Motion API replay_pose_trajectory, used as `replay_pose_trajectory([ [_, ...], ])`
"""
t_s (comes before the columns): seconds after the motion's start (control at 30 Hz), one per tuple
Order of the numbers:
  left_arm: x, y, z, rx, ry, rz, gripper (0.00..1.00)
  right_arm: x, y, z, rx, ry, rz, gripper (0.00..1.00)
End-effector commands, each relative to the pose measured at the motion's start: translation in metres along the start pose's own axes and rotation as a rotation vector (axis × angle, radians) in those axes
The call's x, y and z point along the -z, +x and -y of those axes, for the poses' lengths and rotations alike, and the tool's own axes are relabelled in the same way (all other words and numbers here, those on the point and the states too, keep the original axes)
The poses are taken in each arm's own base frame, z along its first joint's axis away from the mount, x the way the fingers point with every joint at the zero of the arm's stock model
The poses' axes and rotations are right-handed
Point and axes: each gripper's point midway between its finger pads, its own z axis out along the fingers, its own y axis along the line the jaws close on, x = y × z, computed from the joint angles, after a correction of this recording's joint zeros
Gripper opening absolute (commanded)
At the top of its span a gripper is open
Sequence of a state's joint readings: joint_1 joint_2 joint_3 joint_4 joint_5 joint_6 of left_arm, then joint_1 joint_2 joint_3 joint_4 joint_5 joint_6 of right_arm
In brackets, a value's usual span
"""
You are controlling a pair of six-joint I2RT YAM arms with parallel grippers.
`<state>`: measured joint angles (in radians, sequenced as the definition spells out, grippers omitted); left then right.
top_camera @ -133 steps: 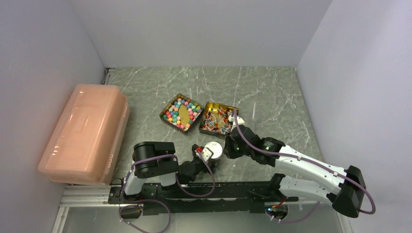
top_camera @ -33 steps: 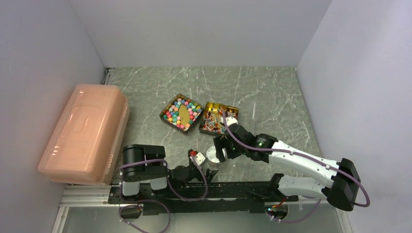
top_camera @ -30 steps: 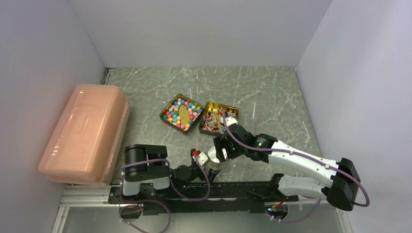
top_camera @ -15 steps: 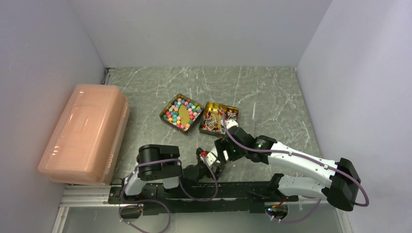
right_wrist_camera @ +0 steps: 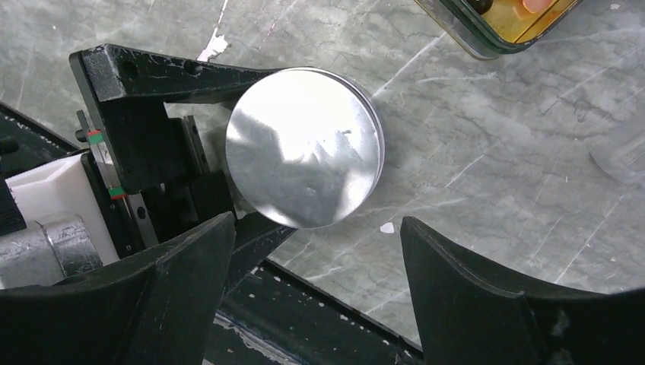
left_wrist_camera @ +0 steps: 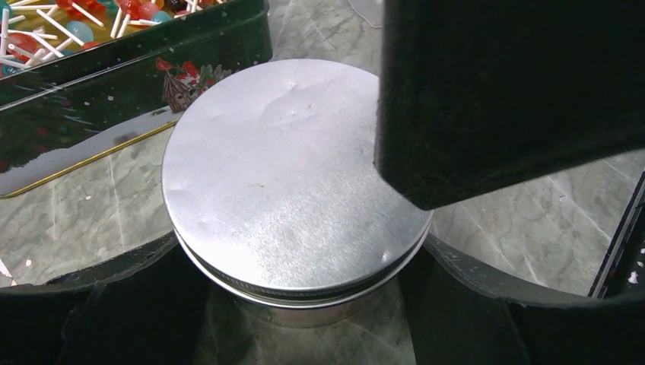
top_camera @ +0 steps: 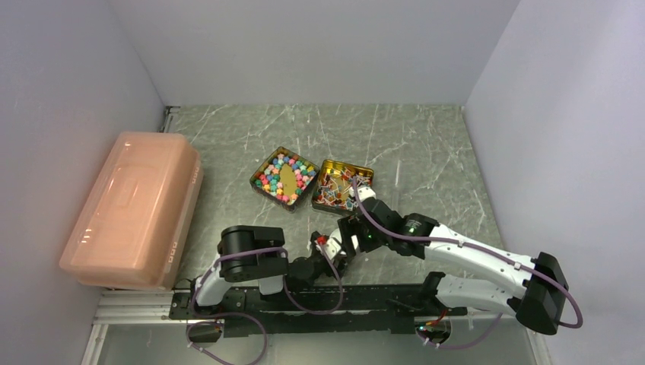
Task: Pack the candies
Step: Screw the bottle lid onto the packing bottle.
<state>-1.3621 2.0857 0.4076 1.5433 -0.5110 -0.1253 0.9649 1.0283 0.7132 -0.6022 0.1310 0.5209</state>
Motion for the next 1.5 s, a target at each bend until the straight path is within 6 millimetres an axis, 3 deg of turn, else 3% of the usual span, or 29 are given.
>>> replay_pose_trajectory([
  [0.0, 0.004, -0.026, 0.002, 0.071, 0.032, 0.091, 0.59, 0.014, -0.019, -0.006, 0.000, -0.013, 0.050, 0.84],
  [0.27, 0.039, -0.068, 0.027, 0.076, 0.259, 0.153, 0.49, 0.034, -0.028, -0.023, 0.132, -0.118, 0.042, 0.83],
  [0.6, 0.096, -0.080, 0.080, 0.193, 0.692, 0.003, 0.39, 0.079, -0.031, -0.078, 0.431, -0.363, 0.091, 0.83],
  [0.8, 0.130, -0.095, 0.091, 0.178, 0.824, -0.077, 0.40, 0.112, -0.037, -0.099, 0.559, -0.483, 0.140, 0.83],
  [1.03, 0.170, -0.119, 0.097, 0.082, 0.972, -0.146, 0.38, 0.145, -0.017, -0.129, 0.717, -0.734, 0.032, 0.83],
  [1.23, 0.187, -0.127, 0.102, 0.056, 1.053, -0.203, 0.36, 0.176, -0.012, -0.151, 0.784, -0.926, 0.009, 0.86],
  [1.47, 0.183, -0.129, 0.103, 0.059, 1.040, -0.254, 0.33, 0.164, 0.001, -0.153, 0.747, -0.918, -0.122, 0.90],
])
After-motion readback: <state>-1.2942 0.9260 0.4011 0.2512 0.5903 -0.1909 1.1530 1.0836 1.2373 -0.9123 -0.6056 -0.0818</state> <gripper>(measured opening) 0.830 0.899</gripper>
